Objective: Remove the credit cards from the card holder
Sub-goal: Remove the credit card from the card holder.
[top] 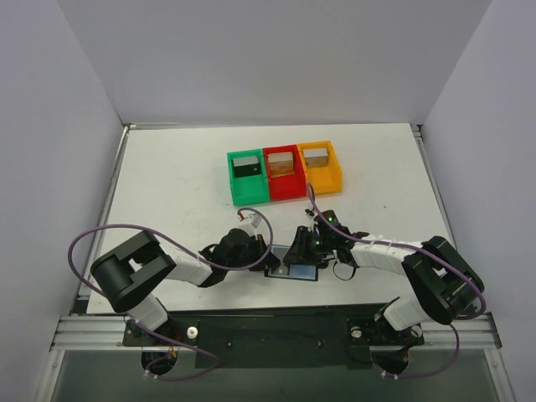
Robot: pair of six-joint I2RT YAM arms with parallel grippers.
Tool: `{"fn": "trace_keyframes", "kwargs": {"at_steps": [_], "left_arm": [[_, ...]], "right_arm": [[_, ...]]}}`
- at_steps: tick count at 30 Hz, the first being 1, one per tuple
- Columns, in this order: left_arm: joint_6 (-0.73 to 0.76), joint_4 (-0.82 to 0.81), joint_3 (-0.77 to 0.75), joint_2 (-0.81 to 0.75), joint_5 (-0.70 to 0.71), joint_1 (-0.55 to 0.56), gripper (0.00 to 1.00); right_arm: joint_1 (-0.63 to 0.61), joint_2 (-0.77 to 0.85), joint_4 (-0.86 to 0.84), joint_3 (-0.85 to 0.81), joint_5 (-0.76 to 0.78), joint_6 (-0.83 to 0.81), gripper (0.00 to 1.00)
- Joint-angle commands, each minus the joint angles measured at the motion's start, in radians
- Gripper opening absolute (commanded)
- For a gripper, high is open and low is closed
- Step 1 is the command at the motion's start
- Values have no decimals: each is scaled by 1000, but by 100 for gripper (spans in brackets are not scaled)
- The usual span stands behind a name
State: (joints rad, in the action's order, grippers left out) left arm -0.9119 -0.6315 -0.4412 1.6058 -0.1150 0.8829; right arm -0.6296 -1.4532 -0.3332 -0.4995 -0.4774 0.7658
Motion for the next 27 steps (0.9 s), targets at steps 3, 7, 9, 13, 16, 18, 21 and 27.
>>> {"fn": "trace_keyframes", "kwargs": {"at_steps": [3,7,9,13,16,18,21,27], "left_arm": [[-4,-19,8,-13,0,-2,0],[28,68,13,-131,43,-22,0],[53,122,-1,-174,60,-25,0],[76,190,-17,-210,78,-25,16],[76,200,-14,-198,78,-25,18],[74,200,-11,-181,75,-25,18],[65,178,-8,-147,58,-25,17],[51,133,-7,-110,40,-24,17]], "right_arm": [[-1,-3,-14,10,-17,6,29],[1,8,-6,13,-12,1,30],[-1,11,-3,13,-12,0,31],[1,16,-1,12,-9,1,37],[1,17,-1,12,-9,3,38],[-1,19,-3,9,-9,1,38],[1,22,0,10,-10,1,39],[-1,28,8,12,-10,0,39]]}}
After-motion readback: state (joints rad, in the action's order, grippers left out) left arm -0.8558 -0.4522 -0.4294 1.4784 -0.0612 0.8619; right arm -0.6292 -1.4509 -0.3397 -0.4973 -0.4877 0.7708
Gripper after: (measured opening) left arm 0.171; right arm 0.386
